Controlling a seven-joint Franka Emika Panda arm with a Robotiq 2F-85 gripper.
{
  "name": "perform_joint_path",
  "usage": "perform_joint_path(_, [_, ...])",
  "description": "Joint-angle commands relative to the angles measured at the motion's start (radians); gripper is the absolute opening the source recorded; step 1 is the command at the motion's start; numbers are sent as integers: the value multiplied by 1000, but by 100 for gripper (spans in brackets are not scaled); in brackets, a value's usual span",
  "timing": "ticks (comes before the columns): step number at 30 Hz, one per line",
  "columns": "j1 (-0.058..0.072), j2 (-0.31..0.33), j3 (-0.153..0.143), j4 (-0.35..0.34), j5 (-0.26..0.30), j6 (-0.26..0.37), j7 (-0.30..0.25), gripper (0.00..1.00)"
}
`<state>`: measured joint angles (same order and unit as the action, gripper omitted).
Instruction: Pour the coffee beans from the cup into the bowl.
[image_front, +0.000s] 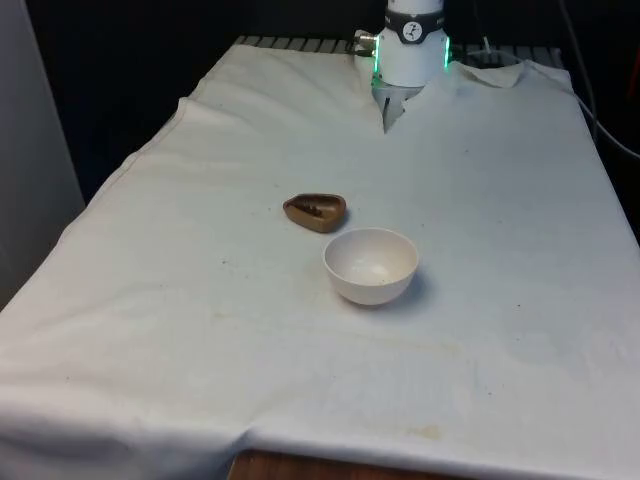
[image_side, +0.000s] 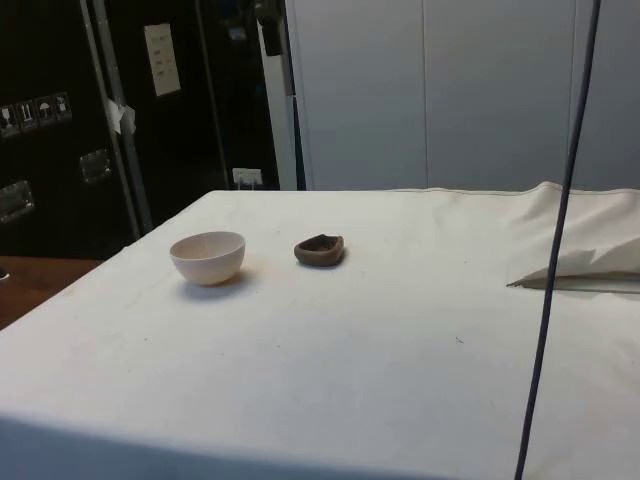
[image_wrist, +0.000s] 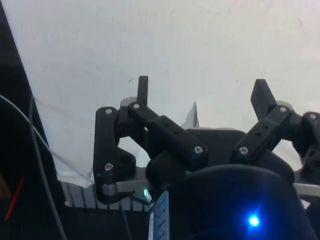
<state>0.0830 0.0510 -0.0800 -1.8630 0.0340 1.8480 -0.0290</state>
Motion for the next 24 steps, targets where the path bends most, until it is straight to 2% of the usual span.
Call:
perform_joint_path(1, [0, 0, 3, -2, 0, 4, 4, 100])
perform_joint_path(3, [3, -9, 10, -29, -11, 48, 19, 100])
perform_joint_path(9, [3, -20, 18, -77, -15, 109, 23, 100])
perform_joint_path(10, [0, -13, 18, -68, -4, 94, 13, 100])
perform_joint_path(13, [2, -26, 22, -109, -25, 145, 26, 100])
perform_joint_path(19, [2, -26, 24, -147, -46, 179, 31, 100])
perform_joint_path(20, [0, -23, 24, -143, -38, 169, 22, 100])
perform_joint_path(21, [2, -25, 24, -159, -54, 194, 34, 100])
perform_joint_path(24, [2, -24, 25, -174, -65, 214, 37, 100])
